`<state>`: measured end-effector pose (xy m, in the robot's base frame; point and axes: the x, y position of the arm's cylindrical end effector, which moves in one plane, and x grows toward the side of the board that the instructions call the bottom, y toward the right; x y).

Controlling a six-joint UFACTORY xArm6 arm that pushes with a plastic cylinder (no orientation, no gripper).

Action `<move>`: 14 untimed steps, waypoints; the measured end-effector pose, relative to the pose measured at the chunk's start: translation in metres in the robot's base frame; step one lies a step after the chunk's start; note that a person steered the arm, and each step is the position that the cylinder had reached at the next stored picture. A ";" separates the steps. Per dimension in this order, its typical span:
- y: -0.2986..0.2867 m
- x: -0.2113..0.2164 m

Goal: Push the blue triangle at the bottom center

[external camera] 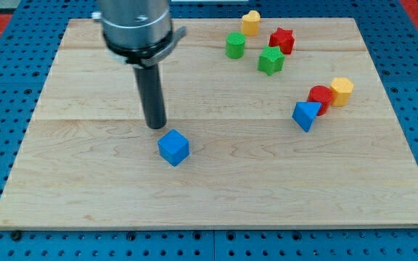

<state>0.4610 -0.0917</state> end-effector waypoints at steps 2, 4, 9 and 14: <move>0.057 0.044; 0.142 0.035; 0.227 -0.047; 0.068 -0.055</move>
<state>0.4063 -0.0233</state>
